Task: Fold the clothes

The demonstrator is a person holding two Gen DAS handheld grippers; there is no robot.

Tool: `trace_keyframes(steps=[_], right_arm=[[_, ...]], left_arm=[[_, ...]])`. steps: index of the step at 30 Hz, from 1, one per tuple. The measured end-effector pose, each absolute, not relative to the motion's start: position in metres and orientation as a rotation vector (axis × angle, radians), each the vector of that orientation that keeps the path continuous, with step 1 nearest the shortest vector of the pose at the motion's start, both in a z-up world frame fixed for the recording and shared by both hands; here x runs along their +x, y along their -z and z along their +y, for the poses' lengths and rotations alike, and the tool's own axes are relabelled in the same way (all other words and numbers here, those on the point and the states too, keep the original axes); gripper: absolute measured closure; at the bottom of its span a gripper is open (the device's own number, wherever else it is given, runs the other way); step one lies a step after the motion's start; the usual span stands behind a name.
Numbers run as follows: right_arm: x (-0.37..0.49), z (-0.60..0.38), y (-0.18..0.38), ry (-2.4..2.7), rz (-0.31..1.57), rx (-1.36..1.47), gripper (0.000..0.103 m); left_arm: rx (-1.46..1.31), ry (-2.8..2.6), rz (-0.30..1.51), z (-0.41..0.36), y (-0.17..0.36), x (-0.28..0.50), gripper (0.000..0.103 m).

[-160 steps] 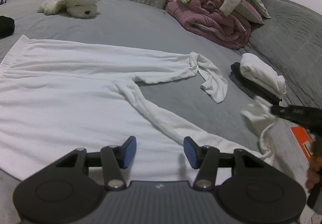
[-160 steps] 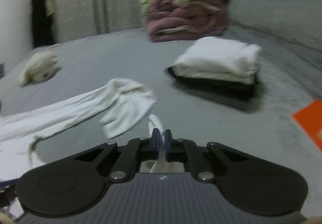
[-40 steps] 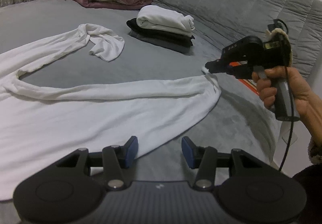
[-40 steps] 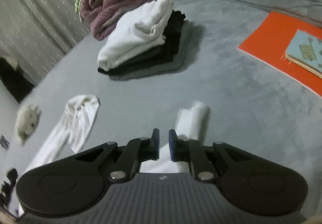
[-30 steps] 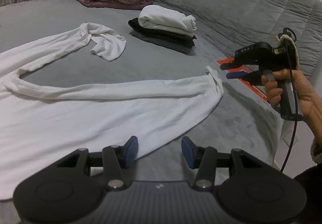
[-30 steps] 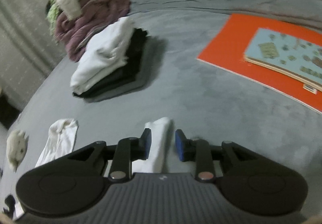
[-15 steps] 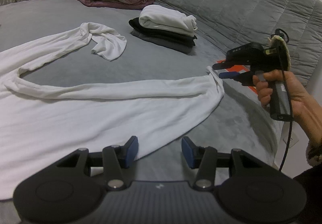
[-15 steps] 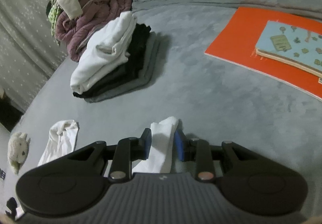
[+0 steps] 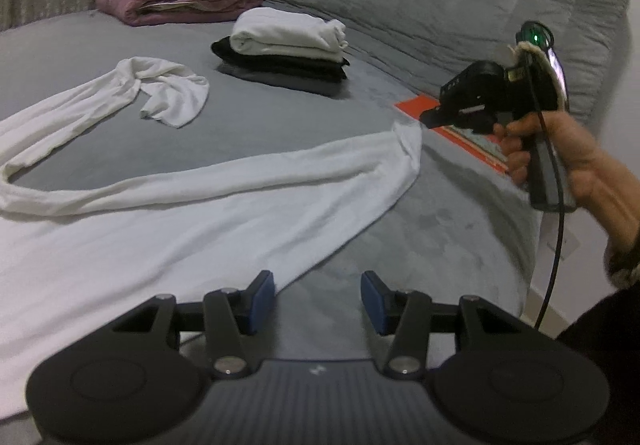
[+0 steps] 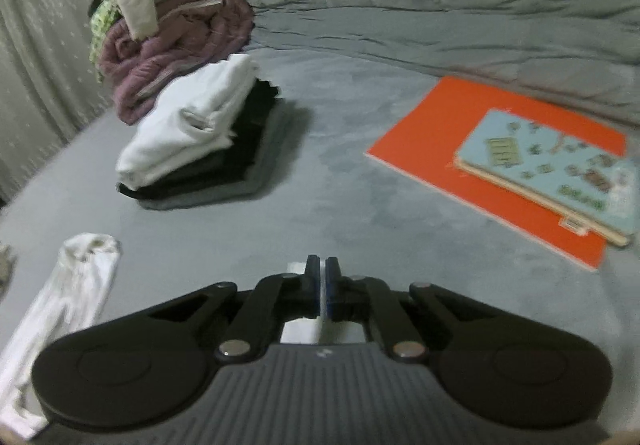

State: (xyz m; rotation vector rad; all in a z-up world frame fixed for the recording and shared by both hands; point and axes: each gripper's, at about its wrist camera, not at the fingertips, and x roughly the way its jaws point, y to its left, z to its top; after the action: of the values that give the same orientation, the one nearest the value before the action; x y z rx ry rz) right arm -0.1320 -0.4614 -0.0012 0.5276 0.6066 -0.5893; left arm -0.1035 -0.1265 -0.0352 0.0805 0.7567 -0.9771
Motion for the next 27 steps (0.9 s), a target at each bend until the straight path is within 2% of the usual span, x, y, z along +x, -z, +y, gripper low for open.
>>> trace_keyframes(steps=[7, 8, 9, 13, 15, 21, 22, 23, 24, 25, 26, 27], right_arm=[[-0.149, -0.48, 0.009, 0.633, 0.626, 0.571, 0.1], [-0.151, -0.482, 0.011, 0.626, 0.625, 0.592, 0.097], [-0.151, -0.484, 0.013, 0.613, 0.625, 0.619, 0.09], [-0.149, -0.487, 0.018, 0.571, 0.631, 0.687, 0.083], [-0.145, -0.484, 0.018, 0.567, 0.638, 0.676, 0.072], [-0.129, -0.471, 0.025, 0.549, 0.679, 0.603, 0.07], [-0.126, -0.469, 0.027, 0.551, 0.688, 0.578, 0.07], [-0.123, -0.466, 0.028, 0.553, 0.698, 0.553, 0.076], [-0.121, -0.463, 0.029, 0.556, 0.705, 0.531, 0.089], [-0.12, -0.462, 0.029, 0.559, 0.708, 0.513, 0.097], [-0.121, -0.461, 0.029, 0.559, 0.707, 0.508, 0.103], [-0.123, -0.462, 0.027, 0.559, 0.698, 0.518, 0.103]], left_arm=[[0.139, 0.969, 0.732, -0.132, 0.037, -0.107, 0.055], [0.14, 0.968, 0.73, -0.132, 0.036, -0.106, 0.055], [0.139, 0.965, 0.73, -0.132, 0.036, -0.106, 0.055], [0.141, 0.957, 0.729, -0.133, 0.037, -0.105, 0.055], [0.146, 0.955, 0.726, -0.134, 0.038, -0.106, 0.055], [0.148, 0.954, 0.726, -0.134, 0.038, -0.104, 0.055], [0.15, 0.954, 0.725, -0.135, 0.038, -0.104, 0.055], [0.154, 0.954, 0.723, -0.135, 0.039, -0.104, 0.055], [0.161, 0.954, 0.719, -0.136, 0.04, -0.104, 0.055], [0.17, 0.954, 0.716, -0.137, 0.041, -0.105, 0.055], [0.179, 0.954, 0.711, -0.138, 0.041, -0.105, 0.055], [0.19, 0.953, 0.706, -0.139, 0.042, -0.105, 0.055]])
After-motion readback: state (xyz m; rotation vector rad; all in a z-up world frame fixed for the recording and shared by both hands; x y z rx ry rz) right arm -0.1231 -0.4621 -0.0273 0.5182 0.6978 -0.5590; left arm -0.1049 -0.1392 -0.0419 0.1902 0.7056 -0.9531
